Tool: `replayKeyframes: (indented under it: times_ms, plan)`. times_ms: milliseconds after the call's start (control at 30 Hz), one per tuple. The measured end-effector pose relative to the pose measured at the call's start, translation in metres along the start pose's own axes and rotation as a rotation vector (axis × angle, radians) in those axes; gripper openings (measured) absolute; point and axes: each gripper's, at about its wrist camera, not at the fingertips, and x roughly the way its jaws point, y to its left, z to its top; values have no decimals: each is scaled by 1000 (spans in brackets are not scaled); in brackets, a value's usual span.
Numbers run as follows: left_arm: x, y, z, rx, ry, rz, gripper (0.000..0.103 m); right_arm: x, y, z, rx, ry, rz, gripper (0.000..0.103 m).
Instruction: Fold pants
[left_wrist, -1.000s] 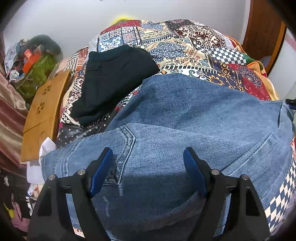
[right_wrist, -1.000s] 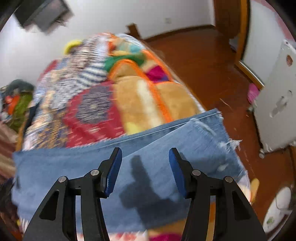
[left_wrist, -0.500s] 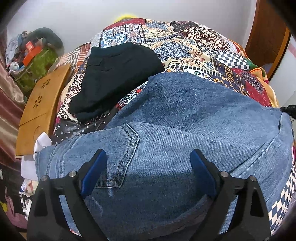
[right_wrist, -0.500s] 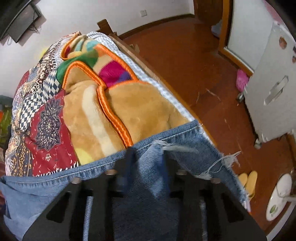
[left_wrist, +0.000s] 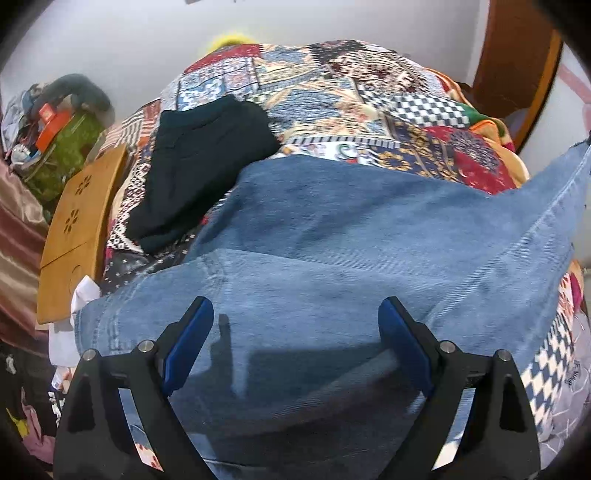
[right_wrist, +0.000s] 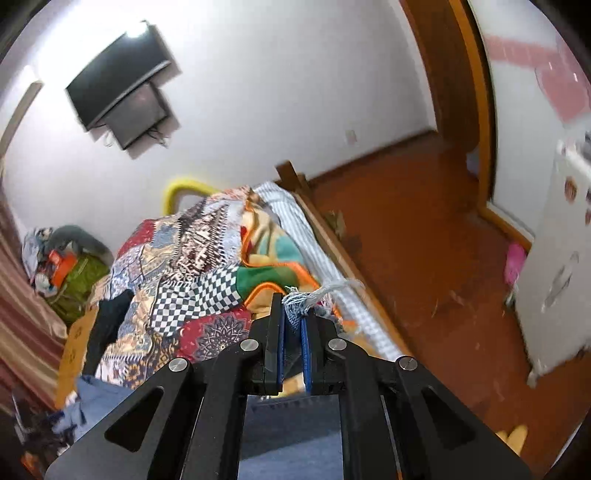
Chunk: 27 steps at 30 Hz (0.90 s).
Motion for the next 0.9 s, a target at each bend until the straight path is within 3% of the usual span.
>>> replayKeyframes:
  times_ms: [100,333,433,533,633,767,900]
  plan:
    - [-1,-10,-3,0,4,-8,92,3,-6,-24,-72,38,-68,6]
    - [-4,-7,-10,-54,22,-48,92,57,-64,-122,-13,322,-197,10]
    - [-8,-4,-13,-70,12,-62,92,55,-73,-135,10,374,-249,24]
    - [-19,4,-13,-92,-36,-44,92,42,-70,-119,1,343,-298,35]
    - [-34,25,-11,-138,-95,-18,92,27,-53,-93,-42,286,-292,38]
    - [-50,70,-11,-222,-152,47,92,16,8,-62,-147,210,-199,39]
    - [-62,135,-17,-314,-179,126,92,13,83,-50,-259,149,-60,47]
